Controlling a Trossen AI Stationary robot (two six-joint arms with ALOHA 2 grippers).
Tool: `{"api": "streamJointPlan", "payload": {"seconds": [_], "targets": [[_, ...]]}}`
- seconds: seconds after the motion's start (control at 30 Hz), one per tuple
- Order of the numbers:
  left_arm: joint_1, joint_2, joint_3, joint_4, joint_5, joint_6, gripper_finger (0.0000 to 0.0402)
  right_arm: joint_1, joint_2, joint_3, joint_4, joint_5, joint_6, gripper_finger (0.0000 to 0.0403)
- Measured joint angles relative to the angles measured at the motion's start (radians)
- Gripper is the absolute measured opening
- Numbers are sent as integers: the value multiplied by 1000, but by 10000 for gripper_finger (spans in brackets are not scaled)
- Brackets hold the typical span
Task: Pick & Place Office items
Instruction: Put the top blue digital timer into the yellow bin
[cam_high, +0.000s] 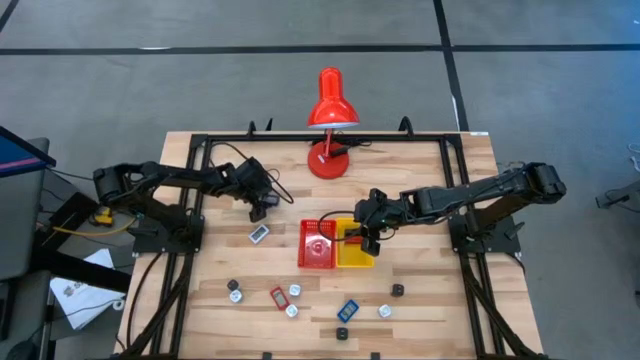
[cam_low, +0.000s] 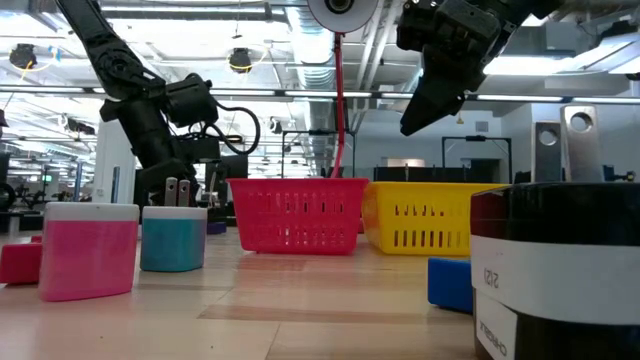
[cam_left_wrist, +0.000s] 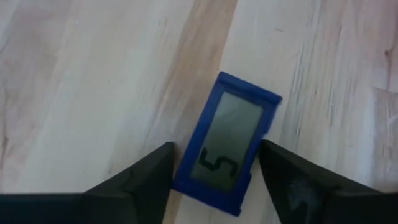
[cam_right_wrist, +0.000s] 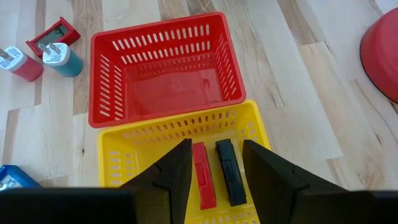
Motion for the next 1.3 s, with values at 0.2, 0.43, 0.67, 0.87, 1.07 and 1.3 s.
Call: {"api": "streamJointPlan", "payload": {"seconds": [0.2,0.43,0.67,0.87,1.07,1.3], "targets": [[0,0,-1,2,0,0,173,0,0,0,0,0,0,136],[0,0,-2,10,0,1,158,0,0,0,0,0,0,136],[-1,-7,-3,13,-3,3,165,0,0,0,0,0,-2,136],[-1,-99,-10,-40,-4,4,152,0,0,0,8,0,1,136],[-38,-236,-6,-92,-8,3,166,-16,0,0,110,-13,221,136],[-212,-321,-5,-38,-6,-7,153,-98,58,-1,217,-249,329,136]]}}
